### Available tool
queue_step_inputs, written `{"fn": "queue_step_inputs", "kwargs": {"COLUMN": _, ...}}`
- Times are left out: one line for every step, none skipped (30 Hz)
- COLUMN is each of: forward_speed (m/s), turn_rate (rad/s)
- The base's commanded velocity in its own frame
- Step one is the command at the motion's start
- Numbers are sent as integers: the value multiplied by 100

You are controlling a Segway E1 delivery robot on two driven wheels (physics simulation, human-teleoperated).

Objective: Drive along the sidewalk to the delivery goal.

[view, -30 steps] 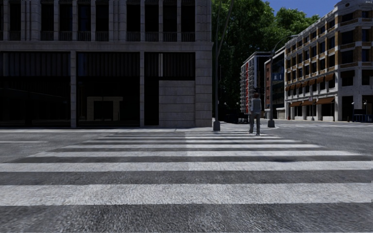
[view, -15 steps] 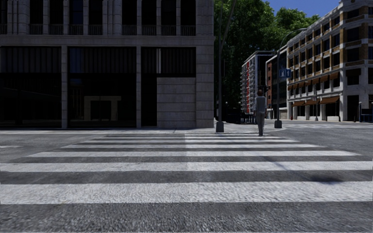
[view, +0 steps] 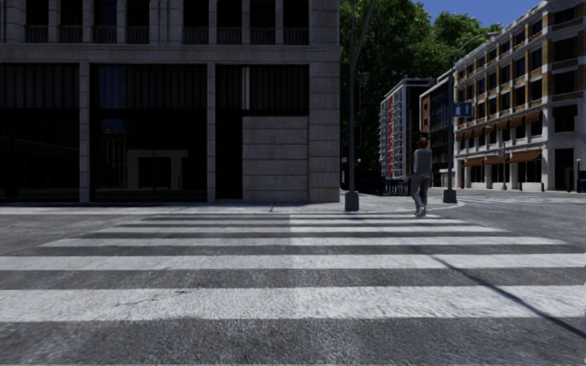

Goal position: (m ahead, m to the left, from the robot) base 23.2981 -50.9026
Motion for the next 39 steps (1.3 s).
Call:
{"fn": "queue_step_inputs", "kwargs": {"forward_speed": 200, "turn_rate": 0}}
{"fn": "queue_step_inputs", "kwargs": {"forward_speed": 200, "turn_rate": 0}}
{"fn": "queue_step_inputs", "kwargs": {"forward_speed": 200, "turn_rate": 0}}
{"fn": "queue_step_inputs", "kwargs": {"forward_speed": 200, "turn_rate": 0}}
{"fn": "queue_step_inputs", "kwargs": {"forward_speed": 200, "turn_rate": 0}}
{"fn": "queue_step_inputs", "kwargs": {"forward_speed": 200, "turn_rate": 0}}
{"fn": "queue_step_inputs", "kwargs": {"forward_speed": 200, "turn_rate": 0}}
{"fn": "queue_step_inputs", "kwargs": {"forward_speed": 200, "turn_rate": 0}}
{"fn": "queue_step_inputs", "kwargs": {"forward_speed": 200, "turn_rate": 0}}
{"fn": "queue_step_inputs", "kwargs": {"forward_speed": 200, "turn_rate": 0}}
{"fn": "queue_step_inputs", "kwargs": {"forward_speed": 200, "turn_rate": 0}}
{"fn": "queue_step_inputs", "kwargs": {"forward_speed": 200, "turn_rate": 0}}
{"fn": "queue_step_inputs", "kwargs": {"forward_speed": 200, "turn_rate": 0}}
{"fn": "queue_step_inputs", "kwargs": {"forward_speed": 200, "turn_rate": 0}}
{"fn": "queue_step_inputs", "kwargs": {"forward_speed": 200, "turn_rate": 0}}
{"fn": "queue_step_inputs", "kwargs": {"forward_speed": 200, "turn_rate": 0}}
{"fn": "queue_step_inputs", "kwargs": {"forward_speed": 200, "turn_rate": 0}}
{"fn": "queue_step_inputs", "kwargs": {"forward_speed": 200, "turn_rate": 0}}
{"fn": "queue_step_inputs", "kwargs": {"forward_speed": 200, "turn_rate": 0}}
{"fn": "queue_step_inputs", "kwargs": {"forward_speed": 200, "turn_rate": 0}}
{"fn": "queue_step_inputs", "kwargs": {"forward_speed": 200, "turn_rate": 0}}
{"fn": "queue_step_inputs", "kwargs": {"forward_speed": 200, "turn_rate": 0}}
{"fn": "queue_step_inputs", "kwargs": {"forward_speed": 200, "turn_rate": 0}}
{"fn": "queue_step_inputs", "kwargs": {"forward_speed": 200, "turn_rate": 0}}
{"fn": "queue_step_inputs", "kwargs": {"forward_speed": 200, "turn_rate": 0}}
{"fn": "queue_step_inputs", "kwargs": {"forward_speed": 200, "turn_rate": 0}}
{"fn": "queue_step_inputs", "kwargs": {"forward_speed": 200, "turn_rate": 0}}
{"fn": "queue_step_inputs", "kwargs": {"forward_speed": 200, "turn_rate": 0}}
{"fn": "queue_step_inputs", "kwargs": {"forward_speed": 200, "turn_rate": 0}}
{"fn": "queue_step_inputs", "kwargs": {"forward_speed": 200, "turn_rate": 0}}
{"fn": "queue_step_inputs", "kwargs": {"forward_speed": 200, "turn_rate": 0}}
{"fn": "queue_step_inputs", "kwargs": {"forward_speed": 200, "turn_rate": 0}}
{"fn": "queue_step_inputs", "kwargs": {"forward_speed": 200, "turn_rate": 0}}
{"fn": "queue_step_inputs", "kwargs": {"forward_speed": 200, "turn_rate": 0}}
{"fn": "queue_step_inputs", "kwargs": {"forward_speed": 198, "turn_rate": 0}}
{"fn": "queue_step_inputs", "kwargs": {"forward_speed": 197, "turn_rate": 0}}
{"fn": "queue_step_inputs", "kwargs": {"forward_speed": 196, "turn_rate": 0}}
{"fn": "queue_step_inputs", "kwargs": {"forward_speed": 196, "turn_rate": 0}}
{"fn": "queue_step_inputs", "kwargs": {"forward_speed": 194, "turn_rate": 0}}
